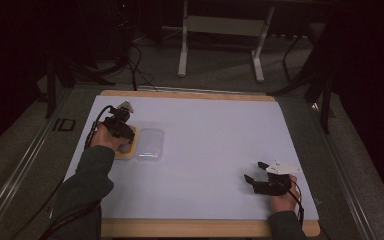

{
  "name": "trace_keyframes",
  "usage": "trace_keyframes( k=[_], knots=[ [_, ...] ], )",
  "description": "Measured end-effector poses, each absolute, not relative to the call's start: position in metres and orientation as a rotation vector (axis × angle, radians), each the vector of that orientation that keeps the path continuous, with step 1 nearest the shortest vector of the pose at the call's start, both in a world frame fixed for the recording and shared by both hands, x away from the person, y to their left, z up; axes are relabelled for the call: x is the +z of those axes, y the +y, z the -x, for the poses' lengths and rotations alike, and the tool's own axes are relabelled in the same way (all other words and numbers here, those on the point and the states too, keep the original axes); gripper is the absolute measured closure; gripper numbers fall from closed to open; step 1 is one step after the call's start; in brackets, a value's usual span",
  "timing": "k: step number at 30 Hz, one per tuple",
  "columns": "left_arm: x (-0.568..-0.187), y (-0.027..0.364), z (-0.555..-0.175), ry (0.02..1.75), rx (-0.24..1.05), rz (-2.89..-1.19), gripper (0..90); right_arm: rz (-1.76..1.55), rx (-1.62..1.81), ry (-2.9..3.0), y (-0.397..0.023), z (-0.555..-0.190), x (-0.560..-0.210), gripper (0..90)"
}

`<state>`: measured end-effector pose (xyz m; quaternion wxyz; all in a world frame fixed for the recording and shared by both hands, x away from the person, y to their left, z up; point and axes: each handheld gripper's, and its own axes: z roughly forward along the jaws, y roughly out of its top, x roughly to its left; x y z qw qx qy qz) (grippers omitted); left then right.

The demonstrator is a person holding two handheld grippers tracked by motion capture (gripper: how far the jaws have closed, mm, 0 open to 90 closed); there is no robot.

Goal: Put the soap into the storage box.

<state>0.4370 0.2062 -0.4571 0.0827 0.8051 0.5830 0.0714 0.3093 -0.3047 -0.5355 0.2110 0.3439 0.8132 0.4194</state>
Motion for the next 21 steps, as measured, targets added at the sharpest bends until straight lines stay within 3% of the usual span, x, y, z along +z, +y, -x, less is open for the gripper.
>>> trace_keyframes(
  k=[21],
  knots=[
    [-0.468, 0.208, -0.444, 1.797, 0.204, -2.376, 49.8, -0.955, 1.167, 2.259, -0.305, -0.309, -0.535, 23.9]
  ],
)
